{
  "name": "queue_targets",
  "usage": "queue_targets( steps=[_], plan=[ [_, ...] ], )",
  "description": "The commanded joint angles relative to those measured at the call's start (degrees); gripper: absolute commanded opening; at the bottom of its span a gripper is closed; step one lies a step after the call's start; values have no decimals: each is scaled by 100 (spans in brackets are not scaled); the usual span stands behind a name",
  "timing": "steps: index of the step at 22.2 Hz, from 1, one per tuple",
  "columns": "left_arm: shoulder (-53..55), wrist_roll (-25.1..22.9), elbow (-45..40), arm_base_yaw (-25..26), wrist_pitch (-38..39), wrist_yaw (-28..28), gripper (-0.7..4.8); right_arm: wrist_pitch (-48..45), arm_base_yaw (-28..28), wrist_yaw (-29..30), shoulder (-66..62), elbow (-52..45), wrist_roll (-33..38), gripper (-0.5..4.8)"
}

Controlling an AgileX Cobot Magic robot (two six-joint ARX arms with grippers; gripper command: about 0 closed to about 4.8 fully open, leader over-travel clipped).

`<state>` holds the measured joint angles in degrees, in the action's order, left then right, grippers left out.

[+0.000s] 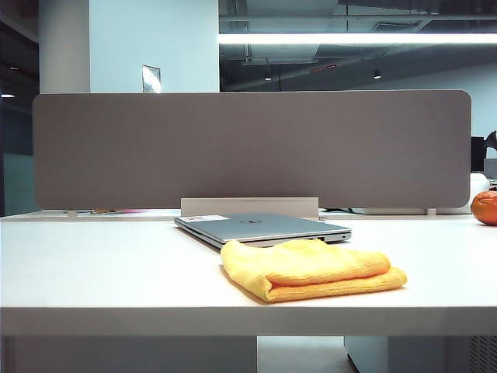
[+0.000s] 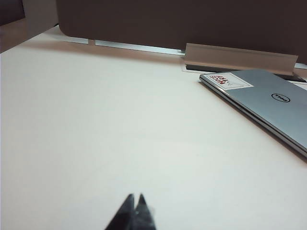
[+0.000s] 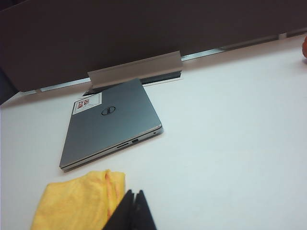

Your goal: Pick up the yellow rag and put it over the laptop.

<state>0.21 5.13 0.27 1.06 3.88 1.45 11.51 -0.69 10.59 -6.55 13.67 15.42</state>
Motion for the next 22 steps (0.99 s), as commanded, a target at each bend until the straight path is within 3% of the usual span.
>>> queue_targets(
  steps=[1, 7, 15, 22],
  plan=[
    [2, -20, 17, -2, -42, 9, -6, -59, 0, 389, -872, 509, -2, 0],
    [2, -24, 17, -4, -7, 17, -6, -66, -4, 960, -2575, 1281, -92, 27],
    [2, -63, 17, -4, -9, 767, -6, -96, -229, 1604, -4061, 1926, -289, 69],
    [0, -61, 17, -4, -7, 778, -6, -114, -992, 1648, -5007, 2168, -516, 220]
  ],
)
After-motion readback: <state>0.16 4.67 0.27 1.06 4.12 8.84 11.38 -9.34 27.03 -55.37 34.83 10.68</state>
